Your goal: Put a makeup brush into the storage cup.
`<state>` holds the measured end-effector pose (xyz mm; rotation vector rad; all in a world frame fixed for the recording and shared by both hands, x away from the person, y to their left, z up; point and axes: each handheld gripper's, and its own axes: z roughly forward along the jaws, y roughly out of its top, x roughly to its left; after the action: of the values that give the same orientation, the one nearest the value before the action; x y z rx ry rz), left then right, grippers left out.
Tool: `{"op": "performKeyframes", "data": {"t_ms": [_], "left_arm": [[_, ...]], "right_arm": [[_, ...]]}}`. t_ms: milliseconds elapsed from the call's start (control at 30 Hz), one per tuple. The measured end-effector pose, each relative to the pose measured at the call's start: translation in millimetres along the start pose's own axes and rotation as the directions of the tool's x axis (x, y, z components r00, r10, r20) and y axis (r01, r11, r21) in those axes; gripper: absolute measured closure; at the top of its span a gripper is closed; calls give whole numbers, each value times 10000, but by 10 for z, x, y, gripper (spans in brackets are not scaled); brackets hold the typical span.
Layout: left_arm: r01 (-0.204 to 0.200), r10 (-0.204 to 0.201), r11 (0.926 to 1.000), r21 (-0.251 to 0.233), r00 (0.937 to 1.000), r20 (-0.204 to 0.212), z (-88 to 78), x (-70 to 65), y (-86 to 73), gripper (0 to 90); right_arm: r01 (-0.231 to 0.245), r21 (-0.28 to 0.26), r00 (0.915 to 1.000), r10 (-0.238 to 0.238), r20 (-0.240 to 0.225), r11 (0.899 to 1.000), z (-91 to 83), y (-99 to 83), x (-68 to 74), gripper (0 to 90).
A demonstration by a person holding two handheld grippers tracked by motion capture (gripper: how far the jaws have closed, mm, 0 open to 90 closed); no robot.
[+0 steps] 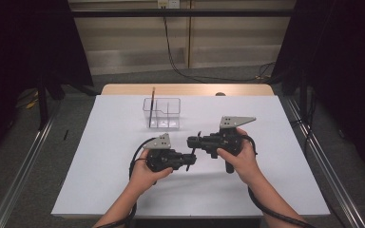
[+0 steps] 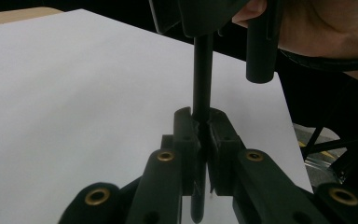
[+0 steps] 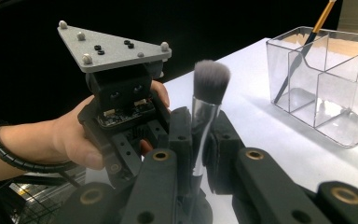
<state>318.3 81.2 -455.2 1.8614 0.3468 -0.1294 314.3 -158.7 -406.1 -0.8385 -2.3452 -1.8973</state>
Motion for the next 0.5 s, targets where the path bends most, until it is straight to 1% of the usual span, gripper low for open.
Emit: {"op": "performKeyframes", "data": {"t_ms": [167, 233, 300, 367, 467, 500], "left_arm": [[-15, 16, 9999, -147, 10000, 16, 10, -1, 0, 837], [8, -8, 9997, -228, 10000, 12, 14, -2, -1, 837], [30, -29, 9996, -276, 10000, 34, 19, -1, -1, 838], [53, -52, 9996, -283, 10000, 8, 22, 2, -4, 837], [41, -44, 9994, -336, 10000, -74, 4, 11, -9, 837], [64, -69, 9993, -380, 9999, -121, -3, 14, -9, 837]], "right_arm": [[31, -35, 10000, -31, -30, 10000, 3, 6, 1, 826], [43, -45, 10000, -42, 15, 10000, -2, 3, -1, 799], [47, -19, 10000, -47, 71, 10000, -1, 0, 0, 705], [72, -1, 9999, -72, 116, 10000, -4, -4, 0, 647], [71, 35, 10000, -71, 69, 10000, -23, -4, 2, 485], [109, 81, 9998, -111, 153, 9999, -32, -3, 0, 438]]}}
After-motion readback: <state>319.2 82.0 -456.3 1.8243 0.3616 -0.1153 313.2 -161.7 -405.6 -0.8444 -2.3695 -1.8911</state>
